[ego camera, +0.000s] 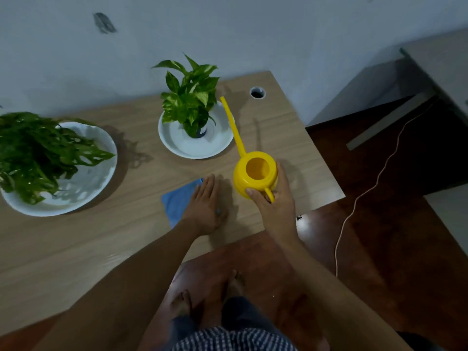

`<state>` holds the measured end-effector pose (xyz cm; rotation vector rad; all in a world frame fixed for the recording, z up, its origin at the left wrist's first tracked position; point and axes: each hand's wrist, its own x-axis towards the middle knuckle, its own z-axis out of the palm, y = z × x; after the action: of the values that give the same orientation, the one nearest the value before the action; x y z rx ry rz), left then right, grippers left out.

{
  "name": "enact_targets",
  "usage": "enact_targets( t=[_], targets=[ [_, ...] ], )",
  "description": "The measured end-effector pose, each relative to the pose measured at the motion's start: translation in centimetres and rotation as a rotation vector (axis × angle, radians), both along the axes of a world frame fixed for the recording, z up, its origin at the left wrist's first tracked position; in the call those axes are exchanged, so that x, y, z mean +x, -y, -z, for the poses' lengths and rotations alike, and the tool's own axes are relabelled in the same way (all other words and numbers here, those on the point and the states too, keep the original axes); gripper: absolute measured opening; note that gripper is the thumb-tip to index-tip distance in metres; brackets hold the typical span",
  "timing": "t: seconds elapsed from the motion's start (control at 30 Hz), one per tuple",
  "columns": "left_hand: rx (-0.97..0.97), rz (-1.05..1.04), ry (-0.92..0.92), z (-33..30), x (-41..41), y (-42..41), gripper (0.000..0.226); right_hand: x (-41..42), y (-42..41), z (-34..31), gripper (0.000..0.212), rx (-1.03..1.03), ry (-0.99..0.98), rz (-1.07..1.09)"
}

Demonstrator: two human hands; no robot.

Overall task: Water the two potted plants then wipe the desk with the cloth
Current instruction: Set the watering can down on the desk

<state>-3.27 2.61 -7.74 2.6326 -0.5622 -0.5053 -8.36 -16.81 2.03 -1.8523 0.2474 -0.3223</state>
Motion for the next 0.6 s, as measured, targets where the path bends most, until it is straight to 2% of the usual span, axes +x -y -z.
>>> enact_targets(
  t=[0.27, 0.6],
  targets=[
    [0.043, -0.021, -0.051, 1.6, 1.2, 5.9, 0.095, 2.3, 5.3, 4.8, 0.078, 0.03, -0.086, 0.011],
    [0.086, -0.048, -0.078, 2.3, 0.9, 8.0, 0.097, 2.4, 8.2, 8.2, 0.081, 0.028, -0.176, 0.004]
  ],
)
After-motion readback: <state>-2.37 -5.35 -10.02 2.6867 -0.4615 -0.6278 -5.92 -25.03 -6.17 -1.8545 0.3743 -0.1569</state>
